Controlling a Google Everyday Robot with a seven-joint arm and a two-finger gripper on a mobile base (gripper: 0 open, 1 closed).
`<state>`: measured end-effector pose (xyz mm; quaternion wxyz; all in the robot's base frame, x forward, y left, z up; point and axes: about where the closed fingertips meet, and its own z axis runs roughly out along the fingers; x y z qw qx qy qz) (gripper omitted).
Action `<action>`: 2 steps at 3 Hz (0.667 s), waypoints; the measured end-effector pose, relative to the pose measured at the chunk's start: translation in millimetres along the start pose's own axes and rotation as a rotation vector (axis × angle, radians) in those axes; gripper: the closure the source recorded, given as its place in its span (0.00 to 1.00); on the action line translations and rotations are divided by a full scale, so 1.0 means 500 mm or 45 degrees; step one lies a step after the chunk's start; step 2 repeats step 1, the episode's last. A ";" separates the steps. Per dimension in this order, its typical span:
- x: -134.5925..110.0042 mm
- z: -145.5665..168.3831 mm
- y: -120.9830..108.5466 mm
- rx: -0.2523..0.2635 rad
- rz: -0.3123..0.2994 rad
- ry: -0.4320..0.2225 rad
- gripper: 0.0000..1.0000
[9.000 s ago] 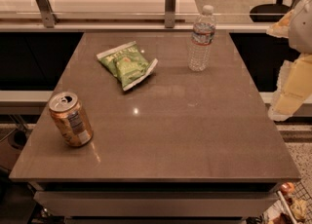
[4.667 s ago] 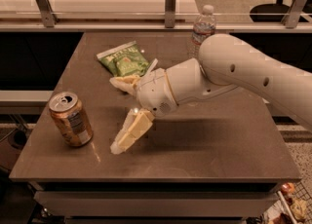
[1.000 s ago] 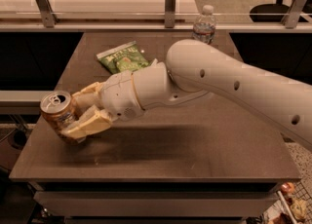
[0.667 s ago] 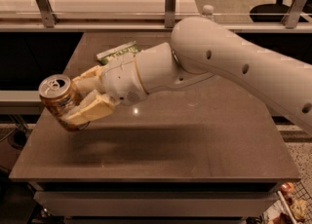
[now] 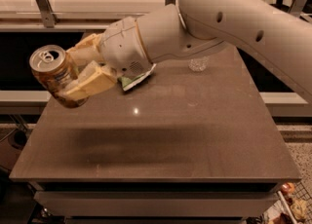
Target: Pick orange can
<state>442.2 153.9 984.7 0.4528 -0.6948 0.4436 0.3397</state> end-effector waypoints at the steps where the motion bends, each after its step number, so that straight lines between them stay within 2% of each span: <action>1: -0.007 -0.003 -0.003 0.002 -0.009 -0.002 1.00; 2: -0.007 -0.003 -0.003 0.002 -0.009 -0.002 1.00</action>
Offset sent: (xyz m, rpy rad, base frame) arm 0.0000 0.0000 0.0000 0.0000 0.0000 0.0000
